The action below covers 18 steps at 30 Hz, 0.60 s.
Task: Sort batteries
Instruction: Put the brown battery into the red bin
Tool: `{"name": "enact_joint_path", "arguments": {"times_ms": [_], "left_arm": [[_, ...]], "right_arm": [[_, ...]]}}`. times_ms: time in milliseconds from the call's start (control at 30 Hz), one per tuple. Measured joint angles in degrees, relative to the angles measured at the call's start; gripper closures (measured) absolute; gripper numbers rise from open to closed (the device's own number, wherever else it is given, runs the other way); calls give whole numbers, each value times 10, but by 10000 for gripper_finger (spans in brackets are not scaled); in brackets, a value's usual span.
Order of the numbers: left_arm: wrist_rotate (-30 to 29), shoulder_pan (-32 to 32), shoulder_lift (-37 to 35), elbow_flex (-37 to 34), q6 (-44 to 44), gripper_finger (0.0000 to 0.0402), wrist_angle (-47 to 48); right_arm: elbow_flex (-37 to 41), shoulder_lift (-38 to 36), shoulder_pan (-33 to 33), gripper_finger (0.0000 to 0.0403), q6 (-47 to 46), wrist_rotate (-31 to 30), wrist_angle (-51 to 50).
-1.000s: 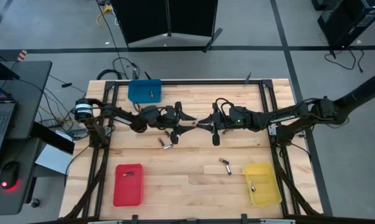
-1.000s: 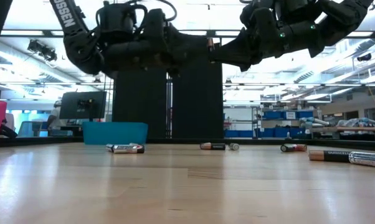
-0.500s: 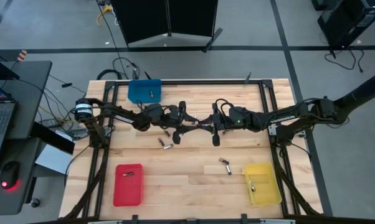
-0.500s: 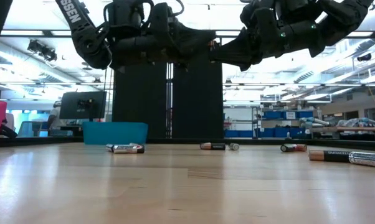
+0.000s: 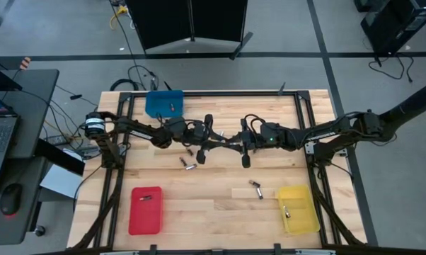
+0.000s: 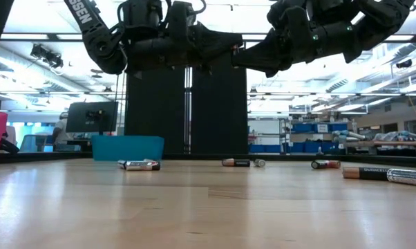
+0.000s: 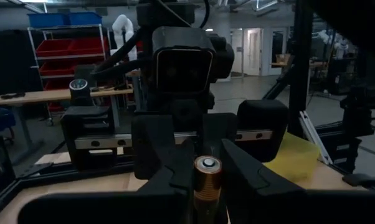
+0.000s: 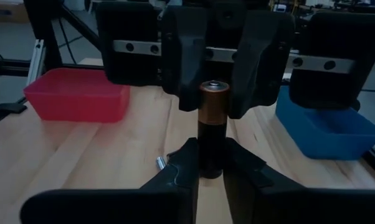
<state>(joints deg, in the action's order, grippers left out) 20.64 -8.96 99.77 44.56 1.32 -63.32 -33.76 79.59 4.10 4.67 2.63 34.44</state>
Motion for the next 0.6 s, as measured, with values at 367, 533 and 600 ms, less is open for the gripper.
{"name": "enact_joint_path", "arguments": {"times_ms": [367,533,600], "left_arm": [[28,0,-85,0,84,346,134],[27,5,-170,10,132,346,309],[15,13,-200,27,155,346,395]], "right_arm": [[0,-5,0,277,0,-22,6],[0,-14,3,256,13,-49,6],[0,-18,4,252,18,-50,5]]}}
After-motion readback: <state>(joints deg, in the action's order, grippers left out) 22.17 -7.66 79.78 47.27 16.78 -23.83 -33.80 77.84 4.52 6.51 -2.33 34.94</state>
